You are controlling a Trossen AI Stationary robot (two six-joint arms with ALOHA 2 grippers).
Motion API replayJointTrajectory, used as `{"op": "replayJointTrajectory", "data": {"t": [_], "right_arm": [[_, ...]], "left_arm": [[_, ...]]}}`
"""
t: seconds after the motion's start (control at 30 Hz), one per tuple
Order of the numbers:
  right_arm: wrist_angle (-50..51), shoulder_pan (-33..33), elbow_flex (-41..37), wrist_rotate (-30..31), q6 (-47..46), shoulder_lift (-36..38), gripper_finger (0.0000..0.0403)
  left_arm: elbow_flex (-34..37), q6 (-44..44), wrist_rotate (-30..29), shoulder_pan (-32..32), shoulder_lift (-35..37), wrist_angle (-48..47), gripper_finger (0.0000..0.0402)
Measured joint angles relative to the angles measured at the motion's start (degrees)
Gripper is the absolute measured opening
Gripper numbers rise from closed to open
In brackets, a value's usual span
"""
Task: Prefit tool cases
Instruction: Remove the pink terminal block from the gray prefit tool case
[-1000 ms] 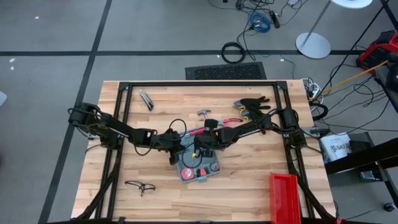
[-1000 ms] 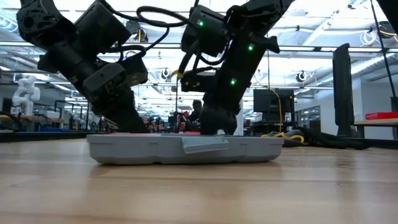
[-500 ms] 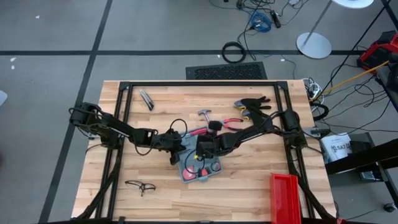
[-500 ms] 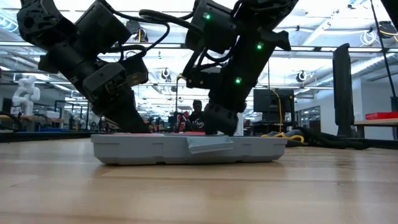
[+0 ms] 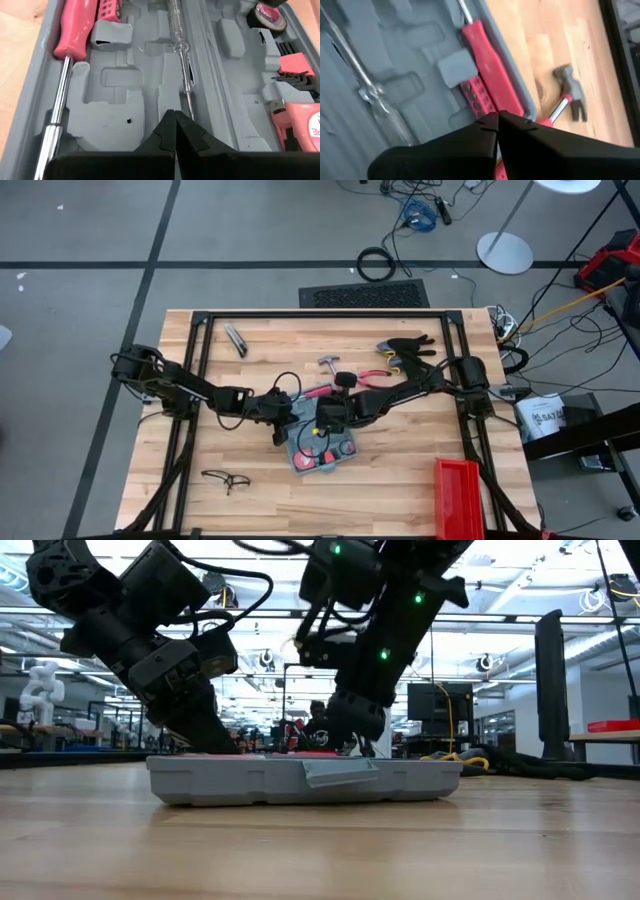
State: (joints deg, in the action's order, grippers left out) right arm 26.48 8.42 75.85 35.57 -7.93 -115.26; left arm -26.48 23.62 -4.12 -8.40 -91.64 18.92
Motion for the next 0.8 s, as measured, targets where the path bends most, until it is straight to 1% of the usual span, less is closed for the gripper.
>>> {"op": "replayJointTrajectory", "data": {"t": [0.03,0.1,0.17,0.23,0.4,0.53,0.67,0.8], "right_arm": [[0.08,0.02,0.00,-0.22,0.29,0.31,0.0000],[-0.04,0.03,0.00,-2.99,0.99,0.63,0.0004],[0.18,0.03,0.01,-5.90,1.16,0.63,0.0016],[0.48,-0.12,0.03,-6.98,1.53,0.42,0.0033],[0.59,-0.63,0.07,-5.25,1.56,-0.50,0.0081],[0.61,-1.42,0.09,-4.76,1.65,-1.72,0.0107],[-0.22,-2.02,0.16,-4.09,2.98,-3.40,0.0118],[-2.03,-2.02,0.33,-2.33,4.45,-4.67,0.0113]], "left_arm": [[0.00,0.00,0.00,0.00,0.00,0.00,0.0000],[0.00,0.00,-0.02,0.00,0.00,0.00,0.0000],[0.00,0.00,-0.04,0.00,0.00,0.02,0.0000],[0.00,0.00,-0.06,0.00,0.00,0.02,0.0000],[0.00,-0.01,-0.15,0.00,0.00,0.04,0.0000],[0.00,-0.02,-0.09,0.02,0.00,0.04,0.0000],[0.00,-0.02,-0.08,0.02,0.00,0.02,0.0000],[0.02,-0.02,0.11,0.02,0.00,-0.04,0.0000]]}}
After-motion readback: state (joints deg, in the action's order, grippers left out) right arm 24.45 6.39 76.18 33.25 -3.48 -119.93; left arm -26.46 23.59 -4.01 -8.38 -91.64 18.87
